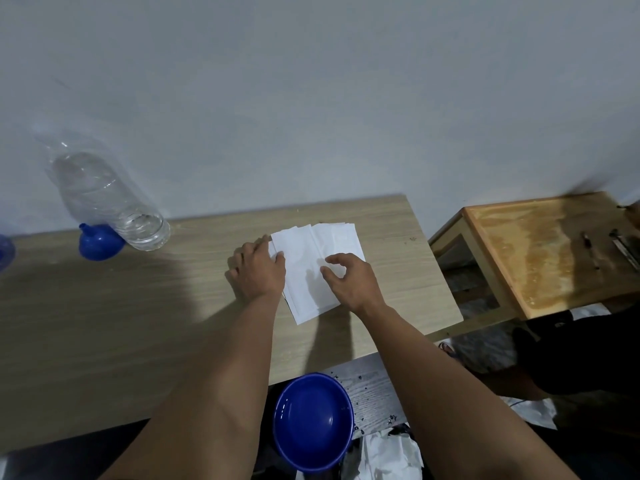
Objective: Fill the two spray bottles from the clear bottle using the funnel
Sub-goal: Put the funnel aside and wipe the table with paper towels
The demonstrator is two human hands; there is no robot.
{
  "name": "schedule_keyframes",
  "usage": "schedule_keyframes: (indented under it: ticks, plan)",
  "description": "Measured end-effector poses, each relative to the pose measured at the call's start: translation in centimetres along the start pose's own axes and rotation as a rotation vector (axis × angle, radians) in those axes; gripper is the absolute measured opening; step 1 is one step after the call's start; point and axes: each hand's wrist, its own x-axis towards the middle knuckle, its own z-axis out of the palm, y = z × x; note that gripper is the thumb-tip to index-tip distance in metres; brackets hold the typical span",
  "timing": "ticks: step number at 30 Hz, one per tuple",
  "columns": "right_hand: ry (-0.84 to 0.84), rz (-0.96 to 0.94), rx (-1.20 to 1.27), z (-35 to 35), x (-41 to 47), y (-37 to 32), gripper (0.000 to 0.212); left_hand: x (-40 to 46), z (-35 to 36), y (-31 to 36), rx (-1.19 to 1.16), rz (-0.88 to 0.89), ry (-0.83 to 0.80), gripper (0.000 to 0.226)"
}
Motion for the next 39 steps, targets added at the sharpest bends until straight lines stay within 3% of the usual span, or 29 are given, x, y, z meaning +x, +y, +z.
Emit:
schedule_keyframes:
  ticks: [10,14,17,22,29,39]
  plan:
    - [-0.005,0.002,0.030,0.1,-0.7,1.4,0.035,1.8,-0.8,1.7,-0.186,-0.080,0.027,0.009]
    - [-0.001,0.012,0.030,0.1,-0.6,1.6,0.035,1.5,-2.1,2.0,-0.191,-0.007,0.058,0.012]
    - [0.015,0.024,0.068,0.1,-0.6,1.3,0.034,-0.2,-4.1,3.2,-0.266,0.043,-0.015,0.016]
    - [0.048,0.040,0.135,0.0,-0.8,0.3,0.034,-2.8,-4.9,2.4,-0.329,0.156,-0.146,0.052]
    - [0.055,0.042,0.147,-1.0,-1.4,-1.0,0.034,-4.9,-4.7,1.3,-0.347,0.078,-0.292,0.027]
    - [0.029,-0.029,0.204,-2.3,-3.0,-8.8,0.024,-4.5,-13.9,-0.4,-0.691,-0.021,-0.189,0.015]
